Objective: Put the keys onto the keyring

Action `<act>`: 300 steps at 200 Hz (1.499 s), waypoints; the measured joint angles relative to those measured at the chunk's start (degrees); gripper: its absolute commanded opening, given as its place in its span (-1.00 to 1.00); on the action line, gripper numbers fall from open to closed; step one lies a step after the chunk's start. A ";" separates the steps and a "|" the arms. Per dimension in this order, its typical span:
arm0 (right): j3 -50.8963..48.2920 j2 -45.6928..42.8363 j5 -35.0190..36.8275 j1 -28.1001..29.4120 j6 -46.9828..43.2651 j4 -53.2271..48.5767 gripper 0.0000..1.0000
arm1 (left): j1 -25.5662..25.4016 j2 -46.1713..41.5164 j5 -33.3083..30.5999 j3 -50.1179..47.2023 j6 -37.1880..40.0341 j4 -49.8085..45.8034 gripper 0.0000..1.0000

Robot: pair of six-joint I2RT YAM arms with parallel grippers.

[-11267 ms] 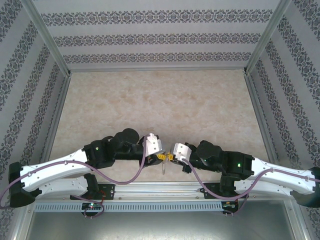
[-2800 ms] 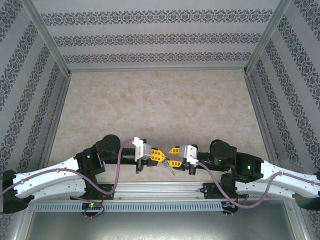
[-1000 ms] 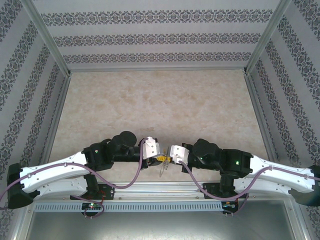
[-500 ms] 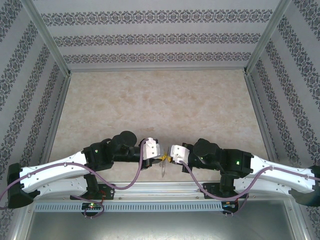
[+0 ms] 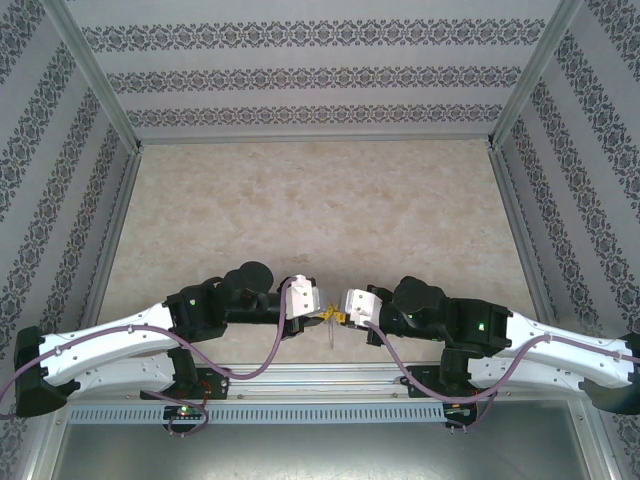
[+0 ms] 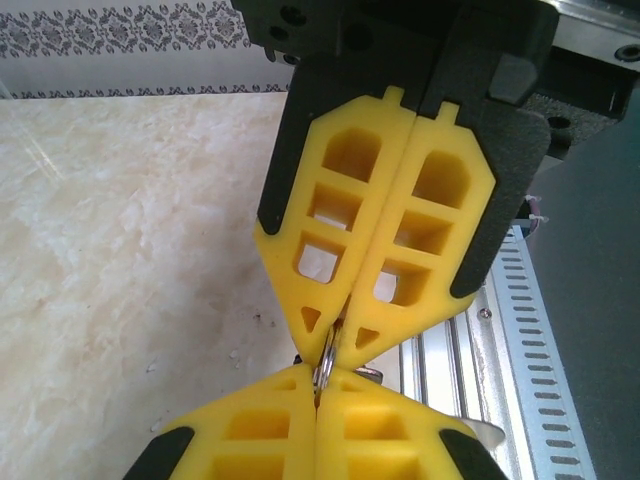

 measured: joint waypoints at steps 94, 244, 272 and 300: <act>-0.61 -1.84 -1.09 0.02 0.66 3.17 -0.65 | 0.00 -5.01 2.25 -3.48 -1.99 4.94 -1.00; -1.49 -3.21 -2.43 0.28 0.79 2.80 -0.90 | 0.07 -4.90 5.84 -6.10 -5.88 12.20 -1.00; -1.53 -3.61 -2.82 0.28 0.79 2.62 -0.87 | 0.07 -4.90 6.60 -6.80 -6.75 13.97 -1.00; -1.64 -4.46 -3.28 0.28 0.79 2.71 -0.80 | 0.07 -4.90 7.41 -7.17 -7.63 15.50 -1.00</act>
